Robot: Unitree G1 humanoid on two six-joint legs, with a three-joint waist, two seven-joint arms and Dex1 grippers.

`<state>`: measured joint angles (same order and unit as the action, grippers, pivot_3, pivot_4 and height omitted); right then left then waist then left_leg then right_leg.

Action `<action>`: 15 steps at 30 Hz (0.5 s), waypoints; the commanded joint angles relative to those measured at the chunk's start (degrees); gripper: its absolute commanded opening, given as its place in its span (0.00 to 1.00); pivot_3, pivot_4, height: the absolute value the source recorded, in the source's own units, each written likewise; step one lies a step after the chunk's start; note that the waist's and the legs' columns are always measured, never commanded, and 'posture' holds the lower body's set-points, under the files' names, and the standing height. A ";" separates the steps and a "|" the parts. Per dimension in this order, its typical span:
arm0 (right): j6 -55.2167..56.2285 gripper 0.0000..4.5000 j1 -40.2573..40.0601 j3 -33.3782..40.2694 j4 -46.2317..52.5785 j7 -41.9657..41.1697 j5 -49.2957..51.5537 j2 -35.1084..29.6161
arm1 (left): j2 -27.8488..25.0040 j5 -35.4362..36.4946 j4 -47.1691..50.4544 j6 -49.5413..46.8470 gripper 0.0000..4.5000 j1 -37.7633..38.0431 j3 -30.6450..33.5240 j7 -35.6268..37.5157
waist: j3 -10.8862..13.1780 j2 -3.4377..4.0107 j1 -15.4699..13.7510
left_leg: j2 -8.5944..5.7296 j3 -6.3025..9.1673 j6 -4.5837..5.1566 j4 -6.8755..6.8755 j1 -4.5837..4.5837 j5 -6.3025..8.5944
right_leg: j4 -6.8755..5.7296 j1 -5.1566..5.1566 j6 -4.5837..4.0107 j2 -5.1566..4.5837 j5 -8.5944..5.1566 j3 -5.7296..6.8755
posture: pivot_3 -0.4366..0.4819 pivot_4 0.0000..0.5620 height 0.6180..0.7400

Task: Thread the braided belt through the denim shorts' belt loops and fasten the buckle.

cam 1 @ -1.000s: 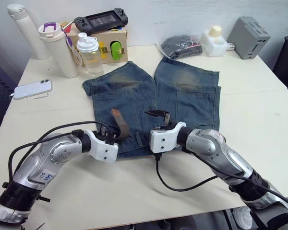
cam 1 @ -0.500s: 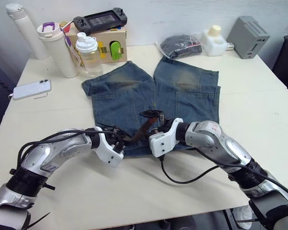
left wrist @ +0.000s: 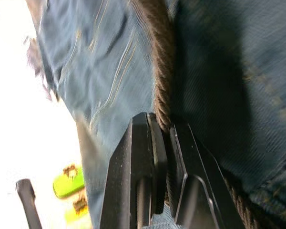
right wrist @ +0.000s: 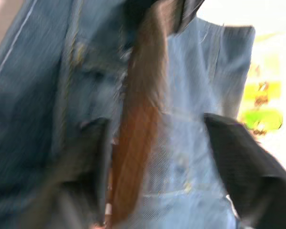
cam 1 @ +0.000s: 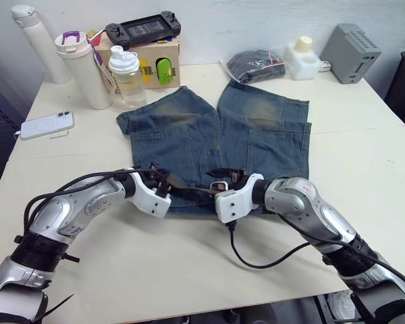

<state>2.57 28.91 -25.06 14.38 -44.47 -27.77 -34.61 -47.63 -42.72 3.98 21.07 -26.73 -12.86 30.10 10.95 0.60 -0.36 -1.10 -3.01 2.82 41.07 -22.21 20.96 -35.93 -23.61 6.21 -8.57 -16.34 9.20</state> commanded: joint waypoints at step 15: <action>-10.57 0.00 -2.69 3.22 8.57 -0.33 -0.32 3.40 | 5.20 10.10 8.70 -14.22 0.44 6.59 6.10 4.64 | -0.01 -0.01 0.06 | -0.01 0.03 0.00 0.04 0.00 0.00 | -0.01 0.01 0.00 -0.02 0.00 -0.06 | 0.48 0.27 0.59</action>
<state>-8.04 25.39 -23.54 20.99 -45.68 -28.09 -31.79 -42.23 -36.01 9.55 7.90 -21.00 -9.39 33.40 10.94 0.59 -0.30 -1.11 -2.96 2.81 41.11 -22.21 20.96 -35.94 -23.60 6.21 -8.58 -16.34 9.14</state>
